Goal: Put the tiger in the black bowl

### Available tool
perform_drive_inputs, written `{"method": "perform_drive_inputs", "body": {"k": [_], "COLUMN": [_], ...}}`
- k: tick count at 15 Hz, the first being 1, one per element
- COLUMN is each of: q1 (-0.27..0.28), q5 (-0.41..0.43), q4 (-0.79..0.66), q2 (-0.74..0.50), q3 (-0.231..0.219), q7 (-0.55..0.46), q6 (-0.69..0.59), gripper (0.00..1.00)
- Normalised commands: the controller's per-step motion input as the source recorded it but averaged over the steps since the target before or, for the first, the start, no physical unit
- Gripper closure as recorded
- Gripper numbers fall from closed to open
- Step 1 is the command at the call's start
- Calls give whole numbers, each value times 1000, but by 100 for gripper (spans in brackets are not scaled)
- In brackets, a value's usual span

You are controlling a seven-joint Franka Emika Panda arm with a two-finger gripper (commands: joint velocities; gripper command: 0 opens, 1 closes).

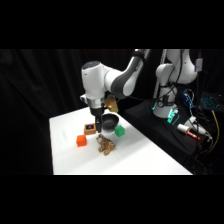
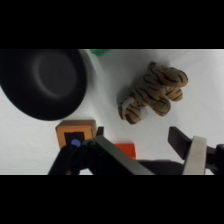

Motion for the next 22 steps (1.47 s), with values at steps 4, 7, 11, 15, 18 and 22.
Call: {"method": "perform_drive_inputs", "body": {"k": [4, 7, 11, 15, 18, 22], "q1": [158, 102, 68, 48, 94, 147], "q5": [99, 214, 244, 239, 147, 51], "q4": [116, 95, 93, 108, 77, 8], "q2": [258, 207, 210, 208, 119, -7], "q3": [-98, -51, -10, 6, -48, -111], "q7": [324, 189, 61, -46, -65, -52], "q6": [116, 178, 264, 229, 172, 80], "gripper": [0, 0, 0, 25, 52, 83]}}
